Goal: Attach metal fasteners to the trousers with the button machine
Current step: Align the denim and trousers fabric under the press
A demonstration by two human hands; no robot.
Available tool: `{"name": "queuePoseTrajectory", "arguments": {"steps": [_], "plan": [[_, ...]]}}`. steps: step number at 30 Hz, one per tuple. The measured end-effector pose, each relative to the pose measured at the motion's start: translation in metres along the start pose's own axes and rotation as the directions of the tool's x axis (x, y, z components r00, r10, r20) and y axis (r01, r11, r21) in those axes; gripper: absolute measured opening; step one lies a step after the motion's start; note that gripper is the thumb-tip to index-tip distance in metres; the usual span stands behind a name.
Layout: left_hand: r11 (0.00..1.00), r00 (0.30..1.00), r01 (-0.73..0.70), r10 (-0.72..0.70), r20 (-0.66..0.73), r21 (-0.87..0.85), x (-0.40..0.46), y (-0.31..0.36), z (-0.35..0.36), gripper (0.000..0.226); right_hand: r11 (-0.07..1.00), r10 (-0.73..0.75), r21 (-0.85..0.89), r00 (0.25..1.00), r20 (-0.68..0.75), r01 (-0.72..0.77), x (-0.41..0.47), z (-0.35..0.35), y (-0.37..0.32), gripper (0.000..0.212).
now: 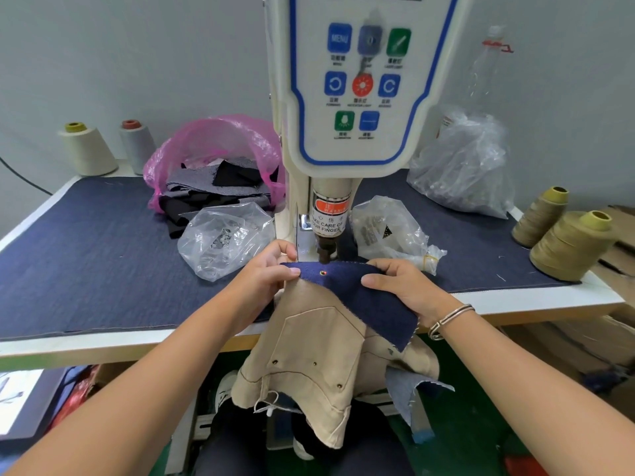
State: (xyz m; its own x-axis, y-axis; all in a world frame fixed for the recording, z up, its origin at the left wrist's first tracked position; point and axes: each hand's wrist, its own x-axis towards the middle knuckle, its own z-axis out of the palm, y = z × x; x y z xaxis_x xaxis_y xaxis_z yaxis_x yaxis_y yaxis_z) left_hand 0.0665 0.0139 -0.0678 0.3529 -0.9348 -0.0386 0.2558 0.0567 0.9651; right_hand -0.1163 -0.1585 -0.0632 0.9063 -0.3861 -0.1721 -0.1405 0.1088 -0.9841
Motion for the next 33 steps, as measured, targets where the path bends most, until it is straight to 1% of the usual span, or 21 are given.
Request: {"name": "queuePoseTrajectory", "arguments": {"steps": [4,6,8,12,15,17,20,21,24,27,29,31,33], "plan": [[1.0,1.0,0.029,-0.029,-0.009,-0.009,-0.005,0.002,0.005,0.031,1.0,0.002,-0.02,1.0,0.031,-0.002,-0.004,0.002,0.0,0.018],[0.999,0.999,0.034,-0.035,0.015,0.017,-0.011,0.004,0.007,0.027,1.0,0.005,-0.027,0.998,0.061,-0.003,-0.008,0.003,0.0,0.016],[0.994,0.997,0.04,-0.047,0.061,0.104,-0.017,0.008,0.007,0.021,0.999,0.006,-0.041,0.996,0.087,-0.002,-0.012,0.006,-0.001,0.012],[0.948,0.987,0.06,-0.102,0.121,0.312,-0.025,0.018,0.005,0.02,0.998,-0.006,-0.068,0.994,0.109,0.013,-0.02,0.013,-0.007,0.014],[0.924,0.963,0.065,-0.156,0.218,0.377,-0.029,0.026,0.005,0.017,0.995,-0.032,-0.085,0.991,0.134,0.043,-0.026,0.021,-0.013,0.008],[0.92,0.955,0.075,-0.177,0.237,0.385,-0.032,0.03,0.005,0.021,0.994,-0.047,-0.091,0.99,0.136,0.059,-0.028,0.025,-0.016,0.011],[0.91,0.967,0.069,-0.162,0.198,0.409,-0.036,0.037,0.004,0.029,0.993,-0.045,-0.101,0.989,0.143,0.06,-0.031,0.03,-0.022,0.009],[0.908,0.967,0.065,-0.159,0.197,0.413,-0.038,0.04,0.004,0.028,0.992,-0.044,-0.107,0.988,0.148,0.061,-0.032,0.032,-0.024,0.01],[0.914,0.965,0.036,-0.137,0.225,0.405,-0.044,0.053,0.007,0.016,0.99,-0.061,-0.115,0.984,0.168,0.082,-0.037,0.038,-0.027,0.011],[0.892,0.96,-0.014,-0.115,0.255,0.452,-0.048,0.069,0.01,0.015,0.989,-0.062,-0.119,0.978,0.199,0.087,-0.043,0.042,-0.03,0.012],[0.874,0.959,-0.043,-0.099,0.264,0.483,-0.052,0.082,0.011,0.015,0.99,-0.044,-0.119,0.975,0.219,0.071,-0.047,0.045,-0.032,0.007],[0.864,0.96,-0.09,-0.058,0.275,0.496,-0.056,0.096,0.01,0.017,0.986,-0.033,-0.153,0.973,0.23,0.07,-0.051,0.047,-0.032,0.013],[0.857,0.963,-0.094,-0.052,0.266,0.507,-0.06,0.112,0.008,0.018,0.965,-0.008,-0.251,0.967,0.256,0.074,-0.055,0.049,-0.03,0.018]]}}
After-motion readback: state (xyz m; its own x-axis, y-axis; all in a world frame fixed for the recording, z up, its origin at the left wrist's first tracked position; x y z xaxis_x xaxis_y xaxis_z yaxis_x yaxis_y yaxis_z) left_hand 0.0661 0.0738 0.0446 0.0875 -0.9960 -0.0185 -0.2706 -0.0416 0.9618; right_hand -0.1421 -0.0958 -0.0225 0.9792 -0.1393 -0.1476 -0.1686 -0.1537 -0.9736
